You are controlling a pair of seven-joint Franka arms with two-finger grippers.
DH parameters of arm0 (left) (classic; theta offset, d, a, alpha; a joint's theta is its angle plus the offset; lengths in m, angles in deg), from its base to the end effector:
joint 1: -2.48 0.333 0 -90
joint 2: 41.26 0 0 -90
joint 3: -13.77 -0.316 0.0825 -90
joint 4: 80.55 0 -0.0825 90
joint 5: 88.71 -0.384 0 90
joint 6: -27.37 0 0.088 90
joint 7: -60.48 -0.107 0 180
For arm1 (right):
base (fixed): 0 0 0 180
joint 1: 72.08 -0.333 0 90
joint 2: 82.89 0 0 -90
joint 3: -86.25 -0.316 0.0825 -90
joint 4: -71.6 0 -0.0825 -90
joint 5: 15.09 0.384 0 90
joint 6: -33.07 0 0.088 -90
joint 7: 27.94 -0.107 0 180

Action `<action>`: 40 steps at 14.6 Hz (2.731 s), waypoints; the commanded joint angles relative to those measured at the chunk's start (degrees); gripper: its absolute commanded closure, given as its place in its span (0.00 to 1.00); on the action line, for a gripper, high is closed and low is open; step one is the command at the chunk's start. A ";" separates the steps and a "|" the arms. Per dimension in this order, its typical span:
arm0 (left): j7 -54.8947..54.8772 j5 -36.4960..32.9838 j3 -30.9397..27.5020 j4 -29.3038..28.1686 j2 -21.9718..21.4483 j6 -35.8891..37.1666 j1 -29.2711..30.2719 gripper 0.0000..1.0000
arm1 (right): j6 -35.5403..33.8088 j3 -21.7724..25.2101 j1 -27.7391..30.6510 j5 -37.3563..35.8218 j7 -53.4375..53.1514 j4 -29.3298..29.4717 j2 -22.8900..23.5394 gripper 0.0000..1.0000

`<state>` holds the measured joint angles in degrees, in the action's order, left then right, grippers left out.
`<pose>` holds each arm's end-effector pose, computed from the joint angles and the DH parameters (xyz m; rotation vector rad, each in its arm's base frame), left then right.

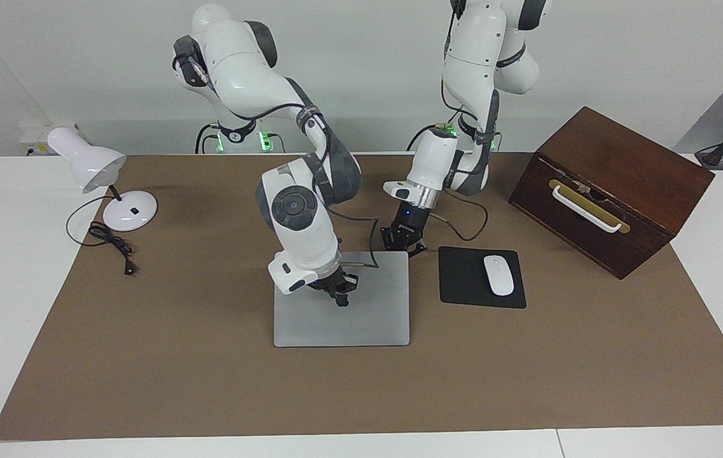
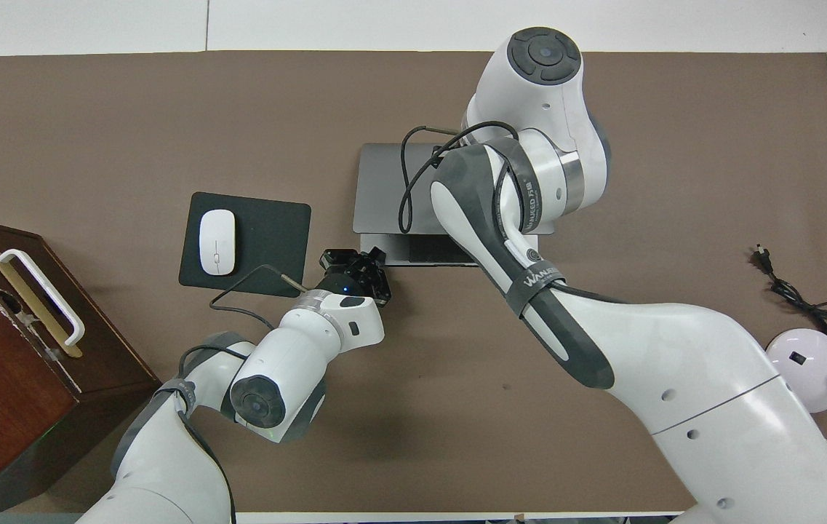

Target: Close laptop with both arms

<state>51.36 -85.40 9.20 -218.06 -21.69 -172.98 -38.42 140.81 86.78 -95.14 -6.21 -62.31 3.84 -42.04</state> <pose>0.4439 -0.3187 0.2646 2.5937 -1.0154 1.0839 0.6839 0.2983 0.3662 -2.9981 0.3811 0.1220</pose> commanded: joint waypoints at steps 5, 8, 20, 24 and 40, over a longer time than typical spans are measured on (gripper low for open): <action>-2.04 0.73 -0.79 -0.92 2.31 -0.30 0.83 1.00 | -0.60 -0.79 1.00 4.20 0.45 -0.26 1.69 1.00; -2.04 0.73 -0.79 -1.00 2.31 -0.30 0.83 1.00 | -0.60 -0.79 1.17 5.71 0.44 -0.26 2.22 1.00; -2.04 0.73 -0.79 -1.01 2.31 -0.30 0.83 1.00 | 0.45 -0.79 1.26 7.64 0.18 -0.26 3.54 1.00; -1.95 0.73 -0.79 -1.01 2.31 -0.30 0.83 1.00 | 0.28 -0.70 1.26 7.64 -0.43 -0.18 3.36 1.00; 1.83 0.73 -0.71 -2.41 -6.37 10.20 3.55 1.00 | -16.85 0.79 7.94 -8.32 19.65 6.07 -13.41 0.99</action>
<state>53.27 -85.26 8.80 -218.20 -22.76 -170.08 -35.97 126.33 88.08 -88.46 -9.78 -49.67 9.56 -52.43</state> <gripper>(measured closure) 0.991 0.991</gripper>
